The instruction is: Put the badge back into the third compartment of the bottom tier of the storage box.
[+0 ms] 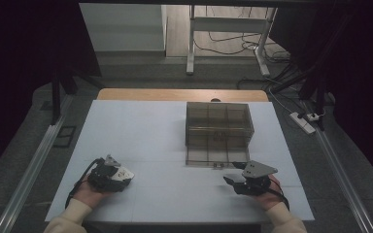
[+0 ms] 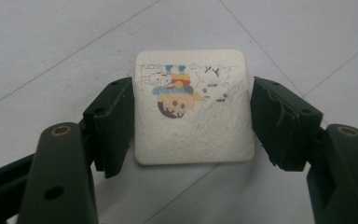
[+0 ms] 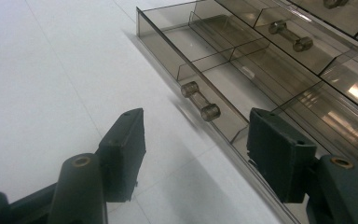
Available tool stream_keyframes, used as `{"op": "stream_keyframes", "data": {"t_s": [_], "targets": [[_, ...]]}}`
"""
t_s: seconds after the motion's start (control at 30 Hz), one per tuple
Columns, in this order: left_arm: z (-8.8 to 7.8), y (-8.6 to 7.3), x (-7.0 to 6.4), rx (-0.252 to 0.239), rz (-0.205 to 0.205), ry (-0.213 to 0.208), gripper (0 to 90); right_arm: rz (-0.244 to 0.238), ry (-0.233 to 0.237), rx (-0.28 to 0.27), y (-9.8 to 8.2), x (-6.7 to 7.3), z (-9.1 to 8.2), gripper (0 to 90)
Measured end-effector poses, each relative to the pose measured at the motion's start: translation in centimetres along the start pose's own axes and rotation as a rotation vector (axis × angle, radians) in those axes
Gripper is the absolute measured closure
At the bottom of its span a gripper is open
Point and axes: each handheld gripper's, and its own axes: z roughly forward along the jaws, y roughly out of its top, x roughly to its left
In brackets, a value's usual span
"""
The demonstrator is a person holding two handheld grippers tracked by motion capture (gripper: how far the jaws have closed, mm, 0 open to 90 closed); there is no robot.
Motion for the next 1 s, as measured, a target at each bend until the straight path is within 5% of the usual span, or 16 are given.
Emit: {"op": "stream_keyframes", "data": {"t_s": [0.43,1.0], "targets": [[-0.3,-0.3,0.5,-0.059,0.0,-0.025,33.3,0.003,-0.006,0.002,0.0,-0.1,-0.1,36.8],[-1.5,0.4,0.5,-0.241,-0.01,-0.095,33.2,0.005,0.001,0.009,-0.1,-0.1,-0.1,36.4]]}}
